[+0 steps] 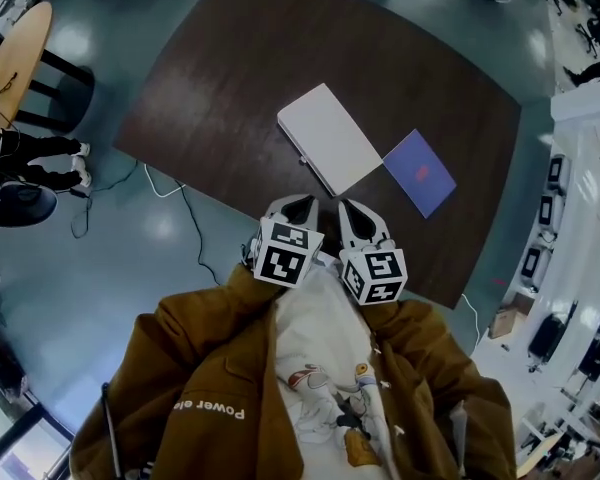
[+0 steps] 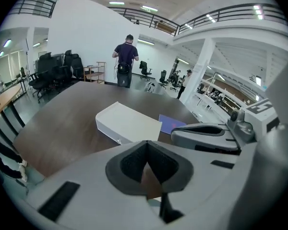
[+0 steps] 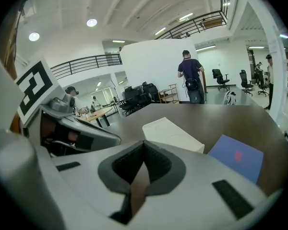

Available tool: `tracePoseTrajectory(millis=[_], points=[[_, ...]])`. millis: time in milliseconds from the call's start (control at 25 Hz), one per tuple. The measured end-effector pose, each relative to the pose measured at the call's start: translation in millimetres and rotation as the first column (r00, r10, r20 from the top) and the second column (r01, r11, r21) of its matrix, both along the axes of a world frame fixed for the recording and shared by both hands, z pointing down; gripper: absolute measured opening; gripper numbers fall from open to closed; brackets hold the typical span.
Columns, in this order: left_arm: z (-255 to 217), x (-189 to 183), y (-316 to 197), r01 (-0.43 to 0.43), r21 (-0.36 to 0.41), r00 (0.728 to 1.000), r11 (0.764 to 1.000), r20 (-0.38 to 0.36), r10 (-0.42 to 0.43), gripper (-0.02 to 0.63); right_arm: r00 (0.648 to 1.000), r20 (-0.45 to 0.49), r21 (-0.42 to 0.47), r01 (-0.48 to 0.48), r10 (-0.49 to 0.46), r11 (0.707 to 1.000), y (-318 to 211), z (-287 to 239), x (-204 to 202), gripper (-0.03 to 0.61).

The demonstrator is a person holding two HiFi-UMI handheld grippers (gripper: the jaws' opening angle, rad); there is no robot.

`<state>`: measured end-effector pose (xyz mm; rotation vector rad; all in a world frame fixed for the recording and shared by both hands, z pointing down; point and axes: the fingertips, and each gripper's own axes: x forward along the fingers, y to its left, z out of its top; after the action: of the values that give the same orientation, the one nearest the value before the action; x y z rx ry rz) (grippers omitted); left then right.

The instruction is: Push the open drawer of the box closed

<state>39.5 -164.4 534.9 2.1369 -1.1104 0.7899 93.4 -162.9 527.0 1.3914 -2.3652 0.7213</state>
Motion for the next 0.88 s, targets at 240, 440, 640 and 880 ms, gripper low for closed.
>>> tracePoseTrajectory(millis=[240,440,640,880], points=[[-9.3,0.4,3.7,0.001,0.03,1.0,1.0,0.002,-0.001,0.006,1.0,-0.006,0.008,0.001,-0.001,1.0,3.9,-3.9,-2.3,0.006],[-8.8,0.2,-0.3,0.01,0.035,1.0,0.999,-0.012,-0.01,0.006,1.0,-0.009,0.003,-0.013,0.013,1.0,1.3,-2.5,1.8,0.006],[-10.2,-1.2,1.0,0.014,0.023,1.0,1.0,-0.022,-0.014,0.006,1.0,-0.014,-0.001,-0.011,0.011,1.0,2.0,-3.4,1.1,0.006],[-10.1,-1.3,4.3,0.017,0.014,1.0,1.0,-0.026,-0.017,0.006,1.0,-0.02,-0.005,0.0,0.0,1.0,4.3,-1.6,0.6,0.006]])
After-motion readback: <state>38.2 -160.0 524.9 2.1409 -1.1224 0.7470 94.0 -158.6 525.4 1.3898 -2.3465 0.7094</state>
